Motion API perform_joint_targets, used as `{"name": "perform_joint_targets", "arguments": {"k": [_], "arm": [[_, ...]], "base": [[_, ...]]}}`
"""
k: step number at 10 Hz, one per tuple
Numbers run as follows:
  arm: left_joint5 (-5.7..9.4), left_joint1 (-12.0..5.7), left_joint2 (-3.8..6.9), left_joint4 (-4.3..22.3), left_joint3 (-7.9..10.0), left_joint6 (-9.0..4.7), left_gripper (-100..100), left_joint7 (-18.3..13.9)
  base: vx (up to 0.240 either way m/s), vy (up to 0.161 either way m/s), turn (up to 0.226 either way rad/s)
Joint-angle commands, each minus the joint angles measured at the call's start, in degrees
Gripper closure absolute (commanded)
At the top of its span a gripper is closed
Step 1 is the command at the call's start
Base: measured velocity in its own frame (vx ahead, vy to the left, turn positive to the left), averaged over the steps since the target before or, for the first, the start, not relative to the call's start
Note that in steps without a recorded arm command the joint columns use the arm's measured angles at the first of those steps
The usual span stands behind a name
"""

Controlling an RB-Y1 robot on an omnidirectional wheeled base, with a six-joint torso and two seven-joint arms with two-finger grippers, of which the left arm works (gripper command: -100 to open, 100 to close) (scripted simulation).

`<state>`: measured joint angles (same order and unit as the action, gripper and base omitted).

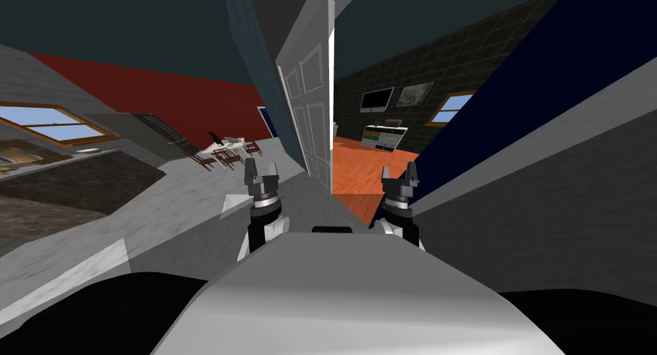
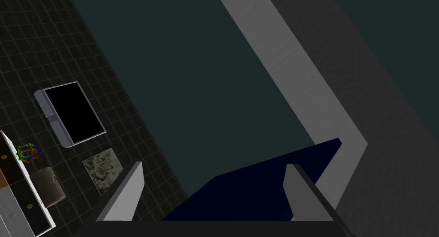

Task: Push the door open

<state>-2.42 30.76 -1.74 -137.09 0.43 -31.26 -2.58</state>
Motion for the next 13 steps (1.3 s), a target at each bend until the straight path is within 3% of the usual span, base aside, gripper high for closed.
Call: {"name": "perform_joint_targets", "arguments": {"k": [1,8,9,13], "arm": [[-0.05,-0.61,0.58,2.2,-0.57,-0.31,-100,-0.1],[-0.24,-3.09,2.43,11.3,-2.87,-1.57,-100,-0.4],[-0.24,-3.09,2.43,11.3,-2.87,-1.57,-100,-0.4],[-0.38,-4.86,3.46,17.7,-4.51,-2.46,-100,-0.6]], "base": [[0.166,0.059,-0.052],[0.096,0.039,-0.078],[0.056,0.040,-0.036],[0.075,0.047,-0.086]]}}
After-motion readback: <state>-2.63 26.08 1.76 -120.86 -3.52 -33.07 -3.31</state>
